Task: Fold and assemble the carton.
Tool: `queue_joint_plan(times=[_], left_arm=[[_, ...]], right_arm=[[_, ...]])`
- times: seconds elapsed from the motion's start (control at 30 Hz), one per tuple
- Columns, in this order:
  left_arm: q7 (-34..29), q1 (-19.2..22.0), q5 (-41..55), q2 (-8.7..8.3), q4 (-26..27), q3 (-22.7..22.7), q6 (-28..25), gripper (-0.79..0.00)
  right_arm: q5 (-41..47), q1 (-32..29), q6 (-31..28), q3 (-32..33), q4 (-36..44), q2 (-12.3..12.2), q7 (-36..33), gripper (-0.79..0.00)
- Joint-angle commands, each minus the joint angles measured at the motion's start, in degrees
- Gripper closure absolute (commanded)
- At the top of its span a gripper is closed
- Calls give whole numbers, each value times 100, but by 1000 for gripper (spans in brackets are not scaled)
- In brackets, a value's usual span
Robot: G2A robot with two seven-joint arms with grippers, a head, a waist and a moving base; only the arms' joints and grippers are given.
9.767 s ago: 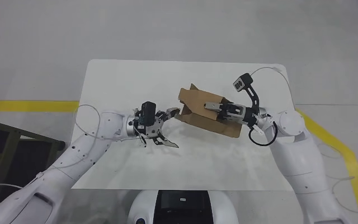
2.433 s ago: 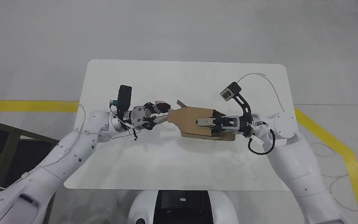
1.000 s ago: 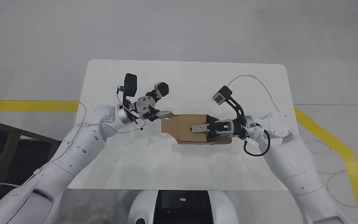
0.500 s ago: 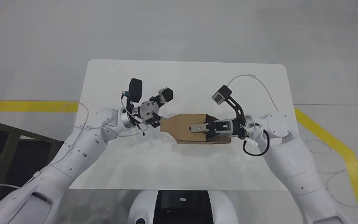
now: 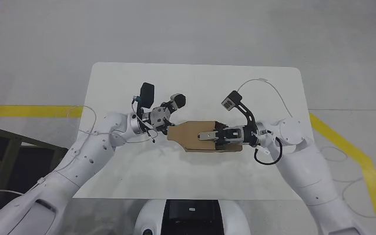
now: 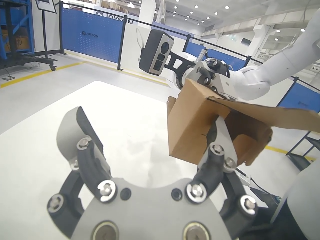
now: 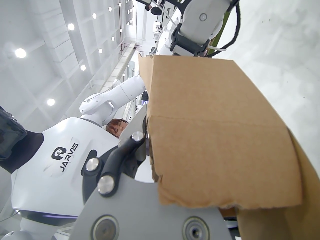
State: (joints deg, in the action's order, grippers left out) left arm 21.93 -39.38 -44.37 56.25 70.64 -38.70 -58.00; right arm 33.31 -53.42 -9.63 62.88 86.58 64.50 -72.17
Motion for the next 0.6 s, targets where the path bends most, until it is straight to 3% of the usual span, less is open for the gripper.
queue_joint_plan(times=[0.0,0.27,0.57], left_arm=[[33,-5,-35,-12,-29,-32,0,-785],[420,-238,-233,-119,-80,-387,0,-785],[504,-532,-621,-204,349,-590,0,-785]], right_arm=[[50,-6,-3,8,-5,0,-17,0],[82,-53,-72,201,-82,-31,98,0],[15,-144,135,341,-20,-58,460,0]])
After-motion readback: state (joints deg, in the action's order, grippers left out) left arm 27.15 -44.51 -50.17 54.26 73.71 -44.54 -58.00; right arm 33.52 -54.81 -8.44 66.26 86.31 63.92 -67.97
